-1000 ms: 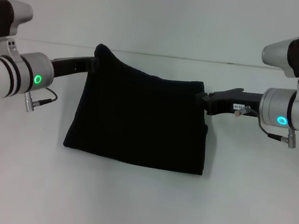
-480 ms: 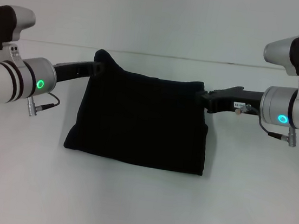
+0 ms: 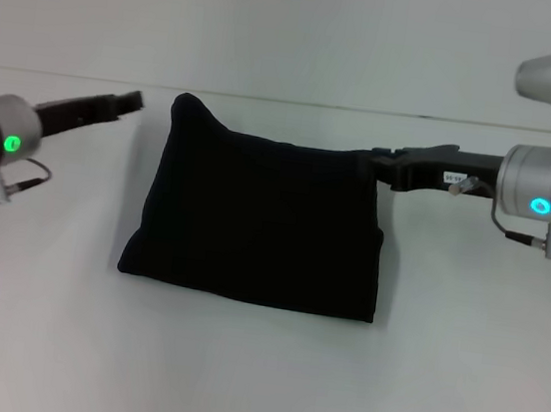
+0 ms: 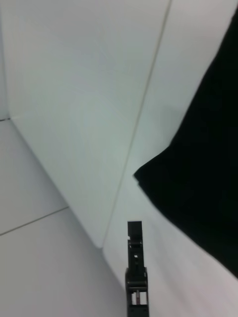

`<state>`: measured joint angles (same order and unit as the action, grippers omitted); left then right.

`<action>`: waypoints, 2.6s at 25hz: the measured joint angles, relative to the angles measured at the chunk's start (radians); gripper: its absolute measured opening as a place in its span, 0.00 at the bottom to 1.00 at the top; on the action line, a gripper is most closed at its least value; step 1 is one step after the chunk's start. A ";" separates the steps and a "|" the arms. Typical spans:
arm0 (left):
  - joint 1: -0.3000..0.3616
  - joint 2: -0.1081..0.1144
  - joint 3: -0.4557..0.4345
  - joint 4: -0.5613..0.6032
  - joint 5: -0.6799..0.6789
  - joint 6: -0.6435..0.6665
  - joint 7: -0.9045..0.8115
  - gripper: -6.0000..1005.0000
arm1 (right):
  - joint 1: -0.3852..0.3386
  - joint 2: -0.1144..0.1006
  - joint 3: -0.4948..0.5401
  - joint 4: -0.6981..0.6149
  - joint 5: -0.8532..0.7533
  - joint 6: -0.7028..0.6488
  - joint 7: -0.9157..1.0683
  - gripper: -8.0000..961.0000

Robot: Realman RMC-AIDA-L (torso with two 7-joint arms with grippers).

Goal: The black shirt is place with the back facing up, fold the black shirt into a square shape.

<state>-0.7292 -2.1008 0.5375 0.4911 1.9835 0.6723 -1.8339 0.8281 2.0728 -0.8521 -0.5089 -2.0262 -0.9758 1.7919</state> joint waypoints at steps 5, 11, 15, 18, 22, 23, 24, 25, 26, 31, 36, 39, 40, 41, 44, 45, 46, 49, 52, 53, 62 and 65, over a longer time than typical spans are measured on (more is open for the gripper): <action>0.051 0.006 -0.035 0.053 0.006 0.108 -0.053 0.62 | -0.012 -0.006 0.058 -0.036 0.001 -0.071 0.003 0.17; 0.054 0.001 -0.003 0.065 0.009 0.232 -0.052 0.88 | -0.013 -0.016 0.089 -0.037 0.011 -0.090 0.003 0.34; 0.010 -0.007 0.080 0.054 0.002 0.248 -0.038 0.92 | -0.014 -0.019 0.099 -0.037 0.013 -0.088 0.003 0.42; -0.027 -0.012 0.104 0.036 0.001 0.221 -0.034 0.92 | -0.013 -0.019 0.099 -0.037 0.013 -0.083 0.003 0.45; -0.056 -0.019 0.107 0.026 0.001 0.198 -0.016 0.92 | -0.012 -0.019 0.099 -0.037 0.013 -0.082 0.003 0.45; -0.060 -0.019 0.107 0.023 0.002 0.188 -0.013 0.92 | -0.013 -0.019 0.100 -0.037 0.013 -0.082 0.003 0.45; -0.065 -0.019 0.107 0.014 0.003 0.169 -0.008 0.92 | -0.013 -0.019 0.100 -0.037 0.013 -0.082 0.003 0.45; -0.068 -0.019 0.107 0.005 0.003 0.149 -0.002 0.92 | -0.013 -0.019 0.100 -0.037 0.013 -0.082 0.003 0.45; -0.071 -0.019 0.108 -0.008 0.003 0.129 0.009 0.92 | -0.014 -0.019 0.101 -0.036 0.013 -0.082 0.003 0.45; -0.088 -0.023 0.109 -0.070 0.004 0.025 0.067 0.92 | -0.012 -0.017 0.102 -0.034 0.013 -0.082 0.013 0.45; -0.095 -0.040 0.108 -0.093 0.003 -0.070 0.110 0.92 | -0.005 -0.010 0.101 -0.036 0.012 -0.083 0.016 0.45; -0.096 -0.042 0.108 -0.100 0.005 -0.087 0.111 0.92 | -0.003 -0.007 0.099 -0.036 0.012 -0.082 0.016 0.45; -0.096 -0.042 0.108 -0.102 0.005 -0.092 0.114 0.92 | -0.003 -0.007 0.099 -0.037 0.012 -0.082 0.016 0.45; -0.096 -0.042 0.108 -0.104 0.003 -0.099 0.117 0.92 | -0.002 -0.007 0.099 -0.037 0.012 -0.081 0.016 0.45; -0.096 -0.043 0.107 -0.101 -0.001 -0.099 0.121 0.92 | -0.002 -0.007 0.101 -0.037 0.012 -0.081 0.014 0.45; -0.096 -0.044 0.106 -0.094 -0.001 -0.086 0.120 0.92 | -0.001 -0.006 0.102 -0.037 0.012 -0.079 0.011 0.45; -0.094 -0.044 0.104 -0.087 -0.001 -0.069 0.117 0.92 | -0.001 -0.006 0.102 -0.037 0.012 -0.077 0.010 0.45; -0.075 -0.043 0.098 -0.042 -0.001 0.052 0.111 0.92 | -0.002 -0.005 0.102 -0.037 0.012 -0.071 0.007 0.45; -0.042 -0.039 0.096 0.010 -0.001 0.188 0.110 0.92 | -0.004 -0.006 0.101 -0.037 0.012 -0.068 0.007 0.45; -0.030 -0.037 0.097 0.024 -0.001 0.230 0.110 0.92 | -0.005 -0.006 0.101 -0.037 0.012 -0.068 0.007 0.45; 0.059 -0.039 0.097 0.048 -0.001 0.374 0.272 0.92 | -0.011 -0.008 0.101 -0.037 0.012 -0.061 0.007 0.45; 0.069 -0.054 0.095 0.037 -0.012 0.365 0.376 0.92 | -0.009 -0.008 0.098 -0.036 0.012 -0.056 0.008 0.45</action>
<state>-0.6601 -2.1545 0.6329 0.5283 1.9712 1.0373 -1.4583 0.8189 2.0647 -0.7540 -0.5448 -2.0141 -1.0323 1.7994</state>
